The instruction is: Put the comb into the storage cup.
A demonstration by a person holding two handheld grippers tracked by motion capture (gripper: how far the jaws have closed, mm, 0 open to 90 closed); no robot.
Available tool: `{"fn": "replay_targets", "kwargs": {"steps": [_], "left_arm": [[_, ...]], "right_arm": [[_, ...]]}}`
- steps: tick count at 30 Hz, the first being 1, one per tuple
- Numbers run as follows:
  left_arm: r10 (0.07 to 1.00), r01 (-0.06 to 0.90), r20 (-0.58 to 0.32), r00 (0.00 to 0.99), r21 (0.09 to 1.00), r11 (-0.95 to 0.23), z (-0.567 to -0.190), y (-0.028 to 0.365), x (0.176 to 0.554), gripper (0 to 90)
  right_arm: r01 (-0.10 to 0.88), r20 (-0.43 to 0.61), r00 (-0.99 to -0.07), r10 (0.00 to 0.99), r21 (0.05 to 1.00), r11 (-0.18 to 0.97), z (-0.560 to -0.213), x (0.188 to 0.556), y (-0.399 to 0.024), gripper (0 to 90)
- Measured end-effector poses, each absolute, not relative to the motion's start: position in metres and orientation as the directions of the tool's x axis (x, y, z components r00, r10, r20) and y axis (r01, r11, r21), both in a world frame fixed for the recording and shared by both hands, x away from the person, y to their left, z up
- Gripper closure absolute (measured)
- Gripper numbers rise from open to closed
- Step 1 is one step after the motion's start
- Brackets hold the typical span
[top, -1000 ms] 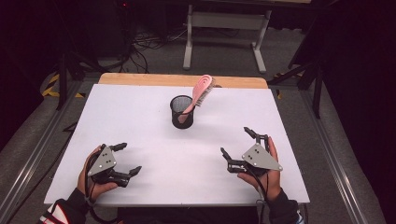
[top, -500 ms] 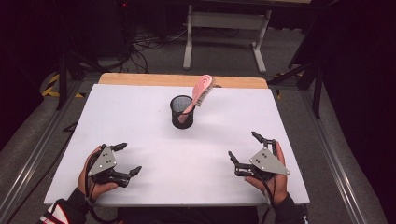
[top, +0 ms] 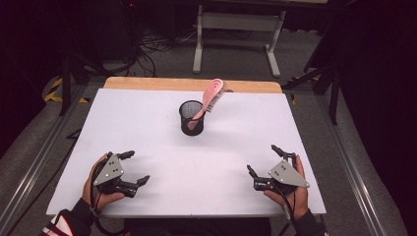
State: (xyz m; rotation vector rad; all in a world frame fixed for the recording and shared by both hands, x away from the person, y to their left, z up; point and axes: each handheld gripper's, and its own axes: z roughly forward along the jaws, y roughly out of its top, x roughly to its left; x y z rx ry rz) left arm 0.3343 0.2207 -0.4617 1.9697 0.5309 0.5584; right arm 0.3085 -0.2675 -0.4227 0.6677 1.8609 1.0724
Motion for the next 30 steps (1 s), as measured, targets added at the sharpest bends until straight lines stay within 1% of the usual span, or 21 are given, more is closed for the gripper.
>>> {"fn": "replay_targets", "kwargs": {"steps": [7, 10, 12, 18, 22, 30], "left_arm": [[0.58, 0.133, 0.149, 0.801, 0.901, -0.414, -0.462, 0.221, 0.335, 6.3], [0.582, 0.132, 0.148, 0.8, 0.902, -0.411, -0.462, 0.221, 0.335, 6.1], [0.582, 0.132, 0.147, 0.8, 0.902, -0.41, -0.462, 0.221, 0.335, 5.9], [0.587, 0.129, 0.15, 0.795, 0.905, -0.406, -0.46, 0.22, 0.334, 4.8], [0.588, 0.128, 0.154, 0.794, 0.903, -0.409, -0.46, 0.221, 0.334, 4.4], [0.586, 0.124, 0.158, 0.794, 0.903, -0.411, -0.459, 0.219, 0.334, 4.3]], "right_arm": [[0.066, -0.41, -0.478, 0.777, 0.865, 0.497, -0.432, 0.303, -0.281, 4.6], [0.092, -0.37, -0.485, 0.792, 0.88, 0.467, -0.438, 0.301, -0.29, 4.3], [0.102, -0.362, -0.489, 0.794, 0.88, 0.464, -0.442, 0.299, -0.293, 4.2], [0.114, -0.349, -0.518, 0.781, 0.876, 0.468, -0.452, 0.302, -0.293, 4.5], [0.11, -0.36, -0.536, 0.764, 0.867, 0.486, -0.456, 0.305, -0.288, 4.7], [0.102, -0.35, -0.537, 0.768, 0.876, 0.471, -0.455, 0.304, -0.287, 4.8]]}}
